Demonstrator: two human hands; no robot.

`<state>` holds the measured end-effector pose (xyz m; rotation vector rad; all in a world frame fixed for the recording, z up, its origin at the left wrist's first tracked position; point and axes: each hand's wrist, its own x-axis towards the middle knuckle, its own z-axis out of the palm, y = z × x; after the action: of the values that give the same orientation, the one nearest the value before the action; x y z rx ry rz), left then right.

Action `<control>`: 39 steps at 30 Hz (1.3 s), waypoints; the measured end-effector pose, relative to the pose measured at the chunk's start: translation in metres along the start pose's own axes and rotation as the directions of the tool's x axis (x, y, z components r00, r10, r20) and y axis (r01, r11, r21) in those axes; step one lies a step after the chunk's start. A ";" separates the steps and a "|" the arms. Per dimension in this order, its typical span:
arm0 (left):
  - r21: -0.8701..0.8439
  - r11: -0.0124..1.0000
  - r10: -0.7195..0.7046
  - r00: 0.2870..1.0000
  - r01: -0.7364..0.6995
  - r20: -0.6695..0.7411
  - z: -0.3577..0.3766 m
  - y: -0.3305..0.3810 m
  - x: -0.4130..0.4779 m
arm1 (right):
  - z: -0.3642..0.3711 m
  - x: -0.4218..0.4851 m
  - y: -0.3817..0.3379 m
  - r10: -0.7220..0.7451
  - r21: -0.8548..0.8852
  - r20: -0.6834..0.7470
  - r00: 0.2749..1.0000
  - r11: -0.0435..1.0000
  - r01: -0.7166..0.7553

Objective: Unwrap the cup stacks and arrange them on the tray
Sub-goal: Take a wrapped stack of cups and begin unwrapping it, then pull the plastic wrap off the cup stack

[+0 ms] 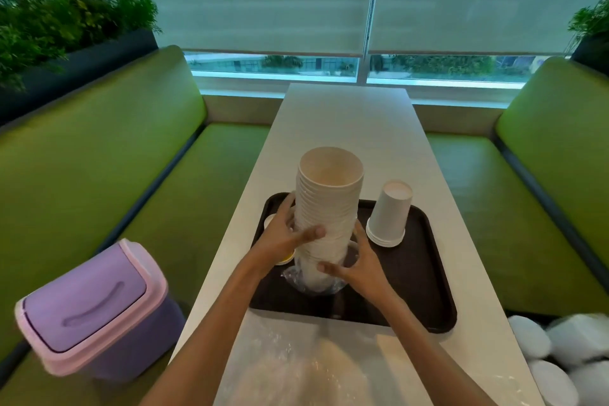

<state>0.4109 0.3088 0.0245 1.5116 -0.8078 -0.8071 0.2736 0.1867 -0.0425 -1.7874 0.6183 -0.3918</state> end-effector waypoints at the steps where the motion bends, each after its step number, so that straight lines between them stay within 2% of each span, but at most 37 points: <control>1: -0.049 0.998 -0.032 0.999 0.031 -0.010 -0.003 -0.008 -0.006 | -0.004 -0.005 0.005 0.022 0.002 -0.009 1.000 1.000 -0.022; 3: -0.188 0.978 -0.106 0.991 0.089 -0.079 -0.005 -0.025 -0.019 | -0.009 -0.015 0.011 0.074 0.073 -0.045 0.996 0.995 -0.071; 5: -0.334 0.936 -0.184 0.966 0.115 -0.184 0.000 -0.039 -0.028 | -0.010 -0.023 0.013 0.125 0.221 -0.097 0.987 0.970 -0.101; 7: -0.414 0.900 -0.247 0.941 0.136 -0.230 0.008 -0.048 -0.030 | -0.006 -0.027 0.011 0.180 0.366 -0.121 0.976 0.922 -0.124; 9: -0.471 0.870 -0.286 0.927 0.147 -0.240 0.018 -0.055 -0.028 | 0.002 -0.030 0.008 0.227 0.471 -0.147 0.963 0.872 -0.133; 13: -0.532 0.834 -0.370 0.864 0.146 -0.342 0.036 -0.059 -0.028 | 0.020 -0.031 0.002 0.310 0.567 -0.213 0.927 0.811 -0.141; 18: -0.559 0.822 -0.416 0.787 0.112 -0.455 0.046 -0.056 -0.029 | 0.032 -0.031 -0.011 0.500 0.735 -0.271 0.823 0.659 -0.159; 22: -0.620 0.773 -0.512 0.706 0.131 -0.489 0.047 -0.053 -0.024 | 0.034 -0.030 -0.025 0.662 0.877 -0.128 0.739 0.423 -0.227; 25: -0.648 0.747 -0.554 0.679 0.149 -0.482 0.048 -0.051 -0.023 | 0.031 -0.032 -0.032 0.697 0.920 -0.035 0.716 0.301 -0.249; 33: -0.667 0.729 -0.561 0.691 0.153 -0.455 0.048 -0.046 -0.027 | 0.034 -0.035 -0.031 0.707 0.916 0.116 0.698 0.196 -0.350; 39: -0.646 0.746 -0.554 0.687 0.159 -0.470 0.049 -0.045 -0.029 | 0.031 -0.036 -0.034 0.716 0.902 0.105 0.690 0.223 -0.369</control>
<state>0.3565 0.3115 -0.0227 1.2747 0.2835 -0.6622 0.2693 0.2395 -0.0173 -0.3552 1.0198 -0.3998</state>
